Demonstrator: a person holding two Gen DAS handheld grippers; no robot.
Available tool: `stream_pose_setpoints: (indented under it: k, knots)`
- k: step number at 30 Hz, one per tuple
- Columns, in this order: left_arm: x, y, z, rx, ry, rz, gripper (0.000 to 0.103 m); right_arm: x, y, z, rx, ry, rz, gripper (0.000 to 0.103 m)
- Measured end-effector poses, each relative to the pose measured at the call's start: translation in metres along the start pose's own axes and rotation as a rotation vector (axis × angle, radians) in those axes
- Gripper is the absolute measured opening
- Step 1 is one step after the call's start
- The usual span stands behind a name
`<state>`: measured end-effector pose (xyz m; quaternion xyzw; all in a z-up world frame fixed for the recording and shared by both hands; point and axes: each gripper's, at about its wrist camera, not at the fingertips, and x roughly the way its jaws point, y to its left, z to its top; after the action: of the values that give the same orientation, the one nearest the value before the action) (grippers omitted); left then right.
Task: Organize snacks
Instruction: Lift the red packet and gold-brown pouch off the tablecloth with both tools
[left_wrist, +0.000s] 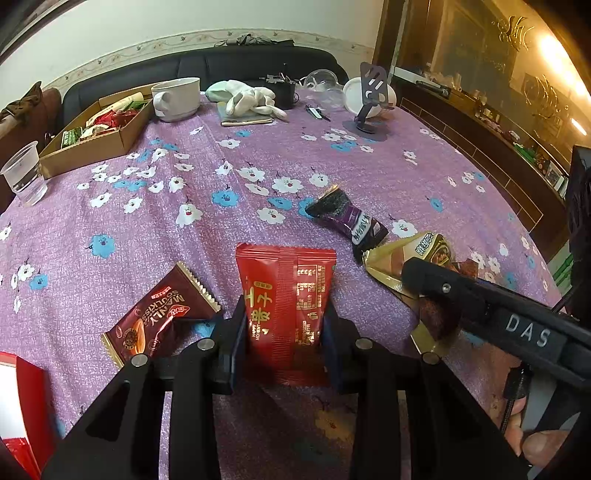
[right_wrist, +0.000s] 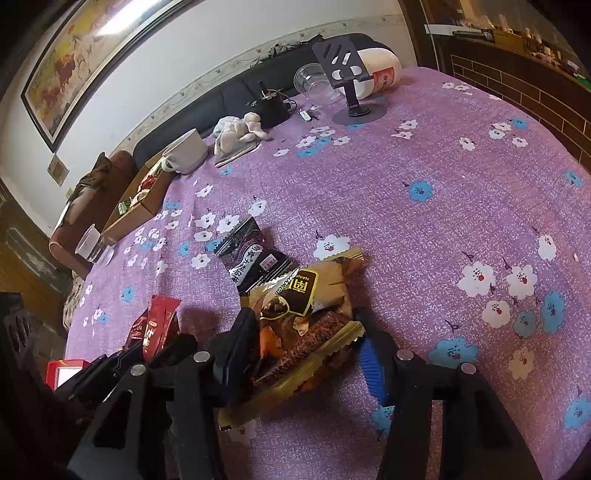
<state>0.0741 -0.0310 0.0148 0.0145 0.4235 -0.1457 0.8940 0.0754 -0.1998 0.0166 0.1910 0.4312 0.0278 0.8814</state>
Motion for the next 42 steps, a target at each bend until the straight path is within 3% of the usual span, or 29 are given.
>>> stream_pose_setpoints:
  k: [6,11,20,42]
  knots:
    - [-0.003,-0.001,0.0,0.002,-0.01,-0.004,0.032,-0.002,-0.003,0.001,0.021,-0.005,0.033,0.047]
    - [-0.006,0.0,0.001,-0.002,-0.019,-0.001,0.032,-0.013,-0.014,0.004,0.084,-0.06,0.097,0.046]
    - [-0.007,-0.002,0.0,0.006,-0.025,0.004,0.032,-0.007,-0.023,0.006,0.174,-0.02,0.195,0.046]
    - [-0.014,-0.005,0.001,0.025,-0.064,0.045,0.032,-0.013,-0.019,0.004,0.17,-0.045,0.221,0.046]
